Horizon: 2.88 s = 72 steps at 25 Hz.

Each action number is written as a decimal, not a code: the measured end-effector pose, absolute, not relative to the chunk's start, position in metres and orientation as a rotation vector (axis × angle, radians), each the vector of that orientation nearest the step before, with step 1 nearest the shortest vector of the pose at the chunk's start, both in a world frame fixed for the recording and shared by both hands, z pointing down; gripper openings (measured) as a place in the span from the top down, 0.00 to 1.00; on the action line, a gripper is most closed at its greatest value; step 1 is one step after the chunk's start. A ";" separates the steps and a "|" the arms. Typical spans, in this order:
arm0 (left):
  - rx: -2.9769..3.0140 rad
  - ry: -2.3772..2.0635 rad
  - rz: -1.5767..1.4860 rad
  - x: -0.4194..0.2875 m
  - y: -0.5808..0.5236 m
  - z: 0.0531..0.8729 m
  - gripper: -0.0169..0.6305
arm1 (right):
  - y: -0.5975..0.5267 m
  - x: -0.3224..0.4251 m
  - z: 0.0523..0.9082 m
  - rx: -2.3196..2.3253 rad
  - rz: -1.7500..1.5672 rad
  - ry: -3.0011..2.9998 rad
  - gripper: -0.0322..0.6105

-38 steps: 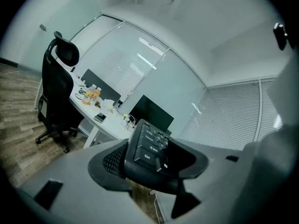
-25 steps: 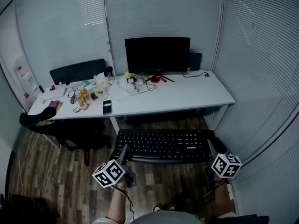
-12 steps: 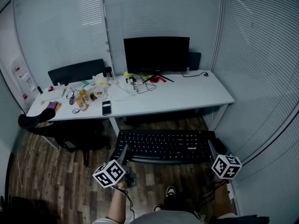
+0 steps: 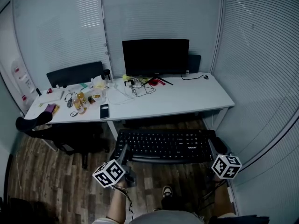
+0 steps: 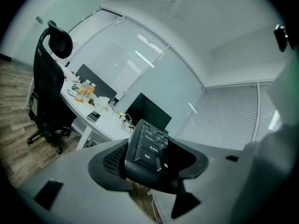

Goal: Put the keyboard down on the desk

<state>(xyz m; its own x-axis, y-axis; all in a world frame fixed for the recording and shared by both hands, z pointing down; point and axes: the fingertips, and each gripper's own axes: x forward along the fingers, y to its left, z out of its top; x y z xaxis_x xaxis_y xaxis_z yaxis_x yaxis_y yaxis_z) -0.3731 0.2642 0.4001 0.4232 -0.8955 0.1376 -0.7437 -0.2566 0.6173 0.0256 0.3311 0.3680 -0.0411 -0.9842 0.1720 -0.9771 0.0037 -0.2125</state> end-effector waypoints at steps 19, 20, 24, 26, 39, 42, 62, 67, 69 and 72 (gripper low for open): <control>2.106 -1.413 -0.299 -0.315 0.140 0.387 0.59 | 0.202 0.085 0.369 -2.115 -0.416 2.184 0.62; 2.106 -1.416 -0.301 -0.312 0.133 0.386 0.59 | 0.195 0.088 0.368 -2.113 -0.415 2.185 0.62; 2.103 -1.415 -0.304 -0.299 0.108 0.384 0.59 | 0.170 0.101 0.364 -2.116 -0.414 2.187 0.62; 2.101 -1.415 -0.305 -0.292 0.098 0.383 0.59 | 0.159 0.108 0.363 -2.116 -0.415 2.190 0.62; 2.102 -1.426 -0.314 -0.246 0.036 0.381 0.59 | 0.095 0.155 0.361 -2.102 -0.399 2.185 0.62; 2.102 -1.429 -0.314 -0.232 0.024 0.380 0.59 | 0.081 0.169 0.361 -2.097 -0.399 2.183 0.62; 2.078 -1.423 -0.262 -0.203 -0.007 0.400 0.59 | 0.054 0.198 0.387 -2.111 -0.482 2.174 0.62; 2.087 -1.402 -0.270 -0.201 -0.011 0.405 0.59 | 0.054 0.200 0.390 -2.127 -0.468 2.160 0.62; 2.091 -1.399 -0.276 -0.201 -0.012 0.406 0.59 | 0.054 0.200 0.389 -2.129 -0.456 2.156 0.62; 2.099 -1.395 -0.285 -0.199 -0.016 0.407 0.59 | 0.050 0.201 0.389 -2.126 -0.441 2.151 0.62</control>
<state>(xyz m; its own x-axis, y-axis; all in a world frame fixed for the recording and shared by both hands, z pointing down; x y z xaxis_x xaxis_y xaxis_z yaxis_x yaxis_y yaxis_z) -0.1988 -0.0160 0.4067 0.4254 -0.8936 0.1434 -0.7656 -0.2708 0.5835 0.2010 0.0504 0.3888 -0.0300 -0.9896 0.1406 -0.9650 -0.0080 -0.2621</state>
